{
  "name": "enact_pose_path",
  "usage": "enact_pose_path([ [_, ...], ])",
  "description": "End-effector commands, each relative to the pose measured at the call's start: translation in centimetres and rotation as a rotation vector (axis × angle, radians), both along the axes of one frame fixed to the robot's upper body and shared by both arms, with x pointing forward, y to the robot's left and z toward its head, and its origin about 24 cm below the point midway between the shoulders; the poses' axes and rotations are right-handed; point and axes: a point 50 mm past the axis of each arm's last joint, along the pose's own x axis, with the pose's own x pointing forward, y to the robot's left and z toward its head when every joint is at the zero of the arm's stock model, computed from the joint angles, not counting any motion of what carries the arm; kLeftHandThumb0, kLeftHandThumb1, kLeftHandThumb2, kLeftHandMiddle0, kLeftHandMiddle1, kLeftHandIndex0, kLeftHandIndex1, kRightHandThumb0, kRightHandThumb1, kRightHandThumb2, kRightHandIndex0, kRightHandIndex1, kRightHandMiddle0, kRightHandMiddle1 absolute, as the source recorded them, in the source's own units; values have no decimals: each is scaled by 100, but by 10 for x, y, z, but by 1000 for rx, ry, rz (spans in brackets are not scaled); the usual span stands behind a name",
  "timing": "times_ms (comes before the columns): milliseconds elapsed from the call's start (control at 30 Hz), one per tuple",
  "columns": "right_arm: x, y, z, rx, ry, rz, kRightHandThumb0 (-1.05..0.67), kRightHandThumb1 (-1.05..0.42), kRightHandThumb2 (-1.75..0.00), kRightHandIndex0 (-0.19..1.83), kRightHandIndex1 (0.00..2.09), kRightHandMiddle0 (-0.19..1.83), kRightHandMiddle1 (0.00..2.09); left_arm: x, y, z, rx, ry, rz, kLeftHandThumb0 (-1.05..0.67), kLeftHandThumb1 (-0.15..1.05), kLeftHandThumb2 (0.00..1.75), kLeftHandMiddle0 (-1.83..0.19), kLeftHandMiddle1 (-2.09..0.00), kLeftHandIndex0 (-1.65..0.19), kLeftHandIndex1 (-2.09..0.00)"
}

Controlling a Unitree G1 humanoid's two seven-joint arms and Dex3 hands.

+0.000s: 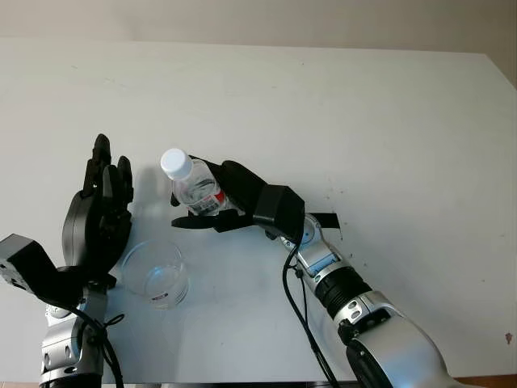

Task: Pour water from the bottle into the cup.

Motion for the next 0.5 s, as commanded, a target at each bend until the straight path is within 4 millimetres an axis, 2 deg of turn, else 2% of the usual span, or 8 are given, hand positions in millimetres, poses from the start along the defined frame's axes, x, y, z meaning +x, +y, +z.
enact_pose_path([
  [0, 2, 0, 4, 6, -13, 2, -31, -105, -42, 183, 209, 183, 209, 1, 1, 1, 0, -14, 3, -73, 105, 52, 18, -5, 19, -5],
  [167, 15, -12, 30, 36, -148, -67, -24, -105, -47, 183, 209, 183, 209, 0, 4, 2, 20, -15, 9, -73, 105, 53, 18, -5, 19, -5],
  [267, 23, -22, 50, 17, -273, -115, -18, -94, -65, 183, 209, 183, 209, 0, 5, 2, 19, -13, 8, -74, 105, 52, 19, -5, 19, -4],
  [367, 28, -32, 68, -19, -396, -148, -12, -88, -64, 176, 209, 180, 209, -1, 6, 2, 27, -13, 11, -74, 105, 50, 19, -5, 19, -4],
  [400, 28, -34, 75, -47, -454, -153, -13, -90, -58, 169, 209, 173, 209, -1, 6, 3, 27, -12, 12, -75, 105, 50, 19, -5, 19, -4],
  [433, 29, -35, 82, -69, -508, -150, -16, -92, -49, 152, 209, 149, 209, -1, 5, 3, 24, -12, 12, -75, 105, 50, 18, -5, 19, -5],
  [467, 28, -35, 88, -92, -559, -147, -16, -93, -46, 144, 209, 133, 209, -1, 5, 2, 24, -11, 12, -75, 105, 50, 18, -5, 19, -5],
])
